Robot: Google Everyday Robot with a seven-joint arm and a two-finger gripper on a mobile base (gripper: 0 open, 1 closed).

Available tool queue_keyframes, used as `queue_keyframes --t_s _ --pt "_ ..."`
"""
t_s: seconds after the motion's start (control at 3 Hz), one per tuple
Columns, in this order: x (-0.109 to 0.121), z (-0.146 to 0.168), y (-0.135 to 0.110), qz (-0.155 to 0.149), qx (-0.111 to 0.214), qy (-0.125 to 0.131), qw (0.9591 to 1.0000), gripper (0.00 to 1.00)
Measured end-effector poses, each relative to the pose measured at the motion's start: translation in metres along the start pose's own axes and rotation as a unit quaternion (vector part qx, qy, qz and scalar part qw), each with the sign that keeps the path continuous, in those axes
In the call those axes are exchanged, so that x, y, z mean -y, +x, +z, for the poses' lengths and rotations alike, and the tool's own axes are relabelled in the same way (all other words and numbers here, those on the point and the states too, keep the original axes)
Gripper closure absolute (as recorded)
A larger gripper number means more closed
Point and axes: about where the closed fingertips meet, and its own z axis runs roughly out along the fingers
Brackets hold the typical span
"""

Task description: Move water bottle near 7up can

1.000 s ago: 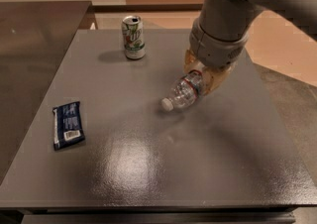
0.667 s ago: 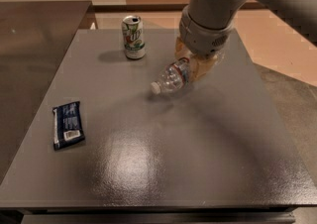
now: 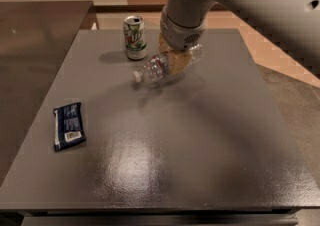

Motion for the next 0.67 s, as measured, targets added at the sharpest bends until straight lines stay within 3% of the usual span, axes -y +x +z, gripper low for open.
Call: queue_keyframes --t_s 0.33,0.67 --pt "0.02 0.022 -0.011 0.007 0.003 0.008 0.9999 1.0" --pt "0.044 0.033 -0.02 0.021 -0.002 0.014 0.9997 0.83"
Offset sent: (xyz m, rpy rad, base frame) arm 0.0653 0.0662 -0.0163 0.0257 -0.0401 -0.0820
